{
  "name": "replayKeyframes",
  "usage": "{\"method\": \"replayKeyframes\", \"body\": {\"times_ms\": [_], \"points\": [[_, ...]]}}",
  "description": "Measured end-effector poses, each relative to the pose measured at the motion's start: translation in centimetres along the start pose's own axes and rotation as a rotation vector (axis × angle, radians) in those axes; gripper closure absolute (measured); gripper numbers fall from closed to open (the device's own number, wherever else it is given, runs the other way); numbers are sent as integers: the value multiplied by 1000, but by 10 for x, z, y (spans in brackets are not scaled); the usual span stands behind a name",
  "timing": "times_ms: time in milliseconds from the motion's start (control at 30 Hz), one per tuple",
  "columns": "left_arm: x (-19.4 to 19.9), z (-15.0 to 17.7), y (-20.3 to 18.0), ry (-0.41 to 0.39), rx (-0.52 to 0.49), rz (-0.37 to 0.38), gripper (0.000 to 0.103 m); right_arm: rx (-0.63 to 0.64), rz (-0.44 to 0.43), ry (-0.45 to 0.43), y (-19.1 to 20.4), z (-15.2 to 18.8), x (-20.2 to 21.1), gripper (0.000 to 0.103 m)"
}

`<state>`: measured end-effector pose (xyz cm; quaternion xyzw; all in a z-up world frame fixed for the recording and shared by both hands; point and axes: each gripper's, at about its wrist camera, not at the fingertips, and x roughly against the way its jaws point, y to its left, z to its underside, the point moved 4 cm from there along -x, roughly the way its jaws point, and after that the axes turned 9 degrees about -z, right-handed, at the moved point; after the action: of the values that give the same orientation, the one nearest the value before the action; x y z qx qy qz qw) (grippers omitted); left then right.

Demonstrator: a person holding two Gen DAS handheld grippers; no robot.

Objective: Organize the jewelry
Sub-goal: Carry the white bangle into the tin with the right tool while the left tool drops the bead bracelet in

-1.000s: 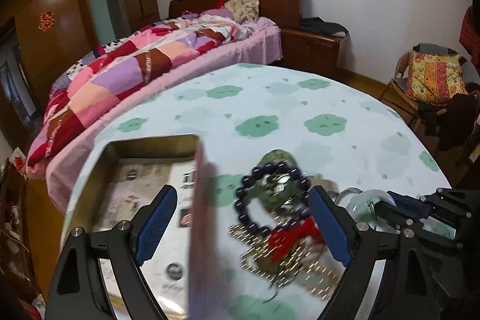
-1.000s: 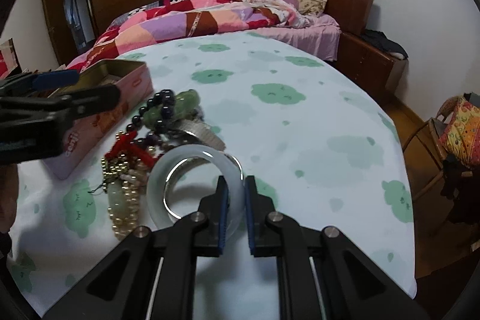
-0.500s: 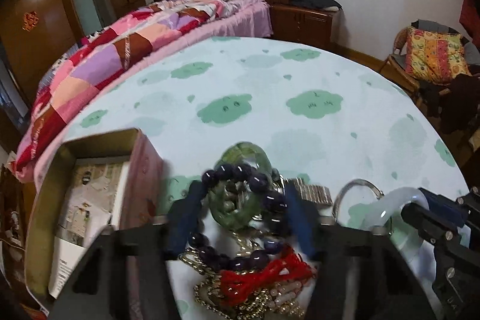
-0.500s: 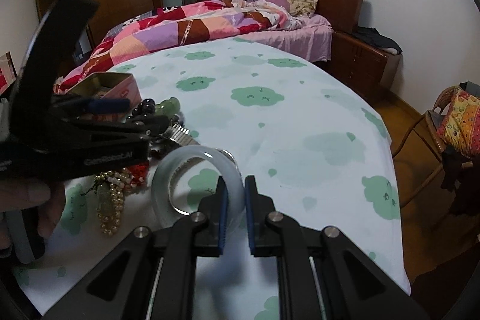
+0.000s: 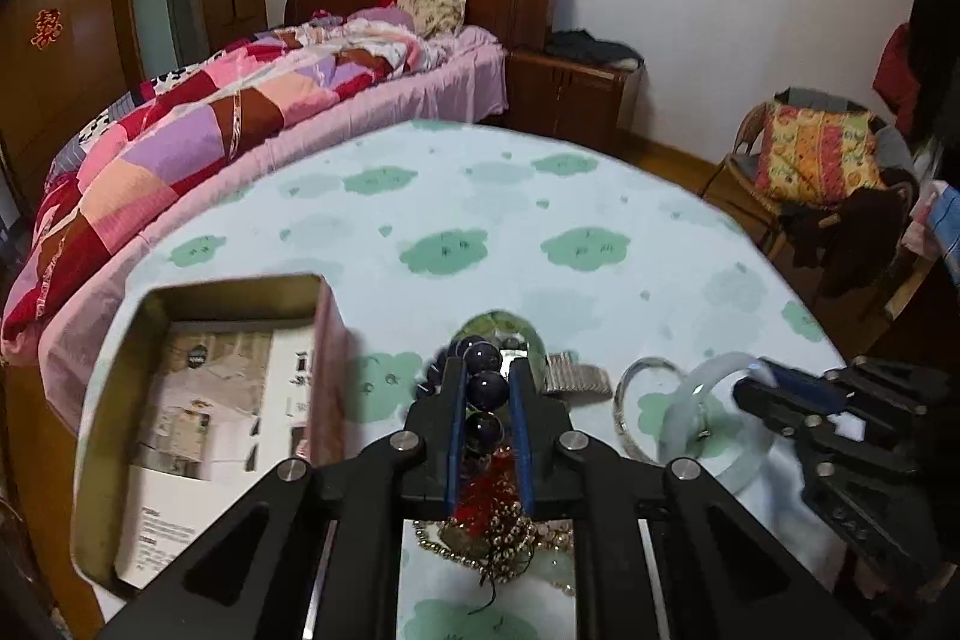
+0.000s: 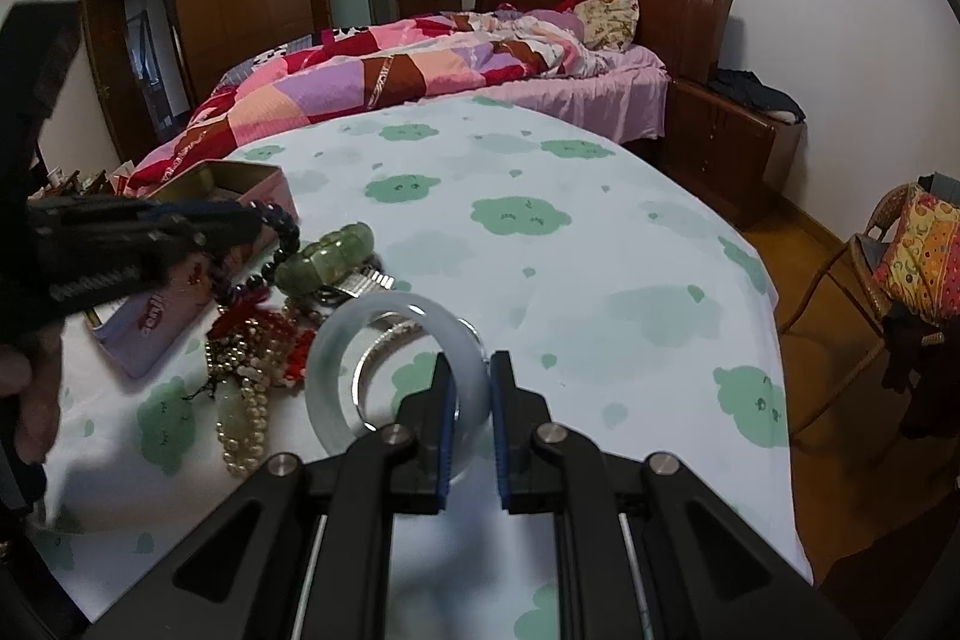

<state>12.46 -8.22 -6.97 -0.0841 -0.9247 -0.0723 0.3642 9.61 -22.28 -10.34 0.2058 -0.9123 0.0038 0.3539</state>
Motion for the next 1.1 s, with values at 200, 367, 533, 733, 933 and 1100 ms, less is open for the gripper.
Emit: {"method": "replayKeyframes", "body": {"times_ms": [200, 367, 533, 733, 933, 1100], "points": [[36, -16, 9, -74, 14, 44, 90, 11, -2, -13, 4, -4, 5, 90], [57, -26, 12, -121, 6, 52, 90, 15, -4, -24, 4, -8, 8, 90], [67, -30, 21, -138, 11, 44, 90, 25, -18, -27, 9, -12, 10, 90], [70, -30, 40, -143, 16, 17, 90, 49, -47, -9, 20, -20, 4, 90], [70, -30, 72, -150, 32, -38, 90, 115, -78, 4, 43, -40, -6, 90], [63, -30, 105, -151, 63, -94, 90, 172, -100, 22, 65, -58, -24, 90]]}}
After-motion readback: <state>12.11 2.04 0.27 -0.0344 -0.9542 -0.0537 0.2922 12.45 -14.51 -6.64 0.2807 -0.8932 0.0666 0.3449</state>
